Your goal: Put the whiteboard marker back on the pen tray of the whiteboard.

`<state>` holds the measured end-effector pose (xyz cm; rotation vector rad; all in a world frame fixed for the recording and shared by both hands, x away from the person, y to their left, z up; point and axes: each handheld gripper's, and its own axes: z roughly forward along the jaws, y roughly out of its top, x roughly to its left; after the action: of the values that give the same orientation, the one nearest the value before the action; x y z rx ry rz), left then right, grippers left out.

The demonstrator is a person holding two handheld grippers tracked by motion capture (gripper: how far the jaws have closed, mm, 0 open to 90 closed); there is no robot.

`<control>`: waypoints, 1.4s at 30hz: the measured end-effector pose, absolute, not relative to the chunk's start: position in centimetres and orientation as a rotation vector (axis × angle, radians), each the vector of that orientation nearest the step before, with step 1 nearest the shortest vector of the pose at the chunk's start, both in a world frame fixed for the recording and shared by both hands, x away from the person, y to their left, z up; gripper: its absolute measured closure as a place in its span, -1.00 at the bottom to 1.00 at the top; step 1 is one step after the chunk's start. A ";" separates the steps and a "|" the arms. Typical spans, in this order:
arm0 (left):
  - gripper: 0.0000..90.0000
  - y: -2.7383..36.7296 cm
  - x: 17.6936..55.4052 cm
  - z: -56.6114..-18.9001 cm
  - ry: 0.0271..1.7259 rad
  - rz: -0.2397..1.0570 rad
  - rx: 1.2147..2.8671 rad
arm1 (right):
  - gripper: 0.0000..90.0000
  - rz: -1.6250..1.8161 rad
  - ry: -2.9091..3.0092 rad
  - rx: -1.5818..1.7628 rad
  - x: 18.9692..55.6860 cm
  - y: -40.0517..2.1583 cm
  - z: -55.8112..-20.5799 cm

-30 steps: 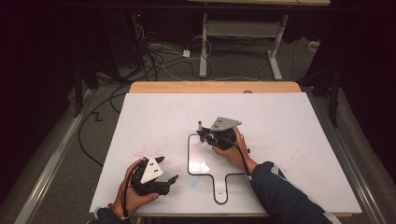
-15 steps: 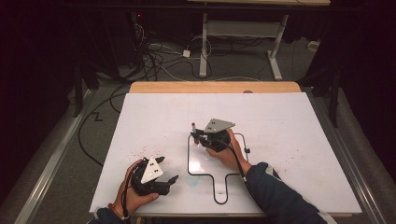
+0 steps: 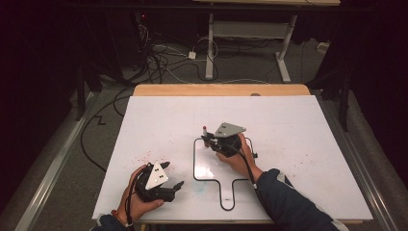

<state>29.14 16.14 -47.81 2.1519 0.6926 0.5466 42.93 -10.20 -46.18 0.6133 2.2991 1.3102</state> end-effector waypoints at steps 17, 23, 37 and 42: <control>-0.56 16.3 29.3 -47.8 0.707 0.556 2.153 | 0.81 1.571 2.251 0.791 37.8 -21.8 -39.8; -0.56 16.3 29.3 -47.8 0.713 0.557 2.155 | 0.81 1.492 2.340 0.944 36.0 -26.1 -39.4; -0.56 15.7 29.7 -47.9 0.699 0.547 2.179 | 0.74 1.320 2.505 1.273 37.9 -27.3 -45.0; -0.56 15.5 29.7 -48.0 0.687 0.546 2.192 | 0.58 1.243 2.471 1.276 38.2 -26.7 -45.8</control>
<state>29.65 15.54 -47.97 2.1917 0.6872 0.5455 38.16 -26.71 -45.78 1.2762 2.4712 1.2430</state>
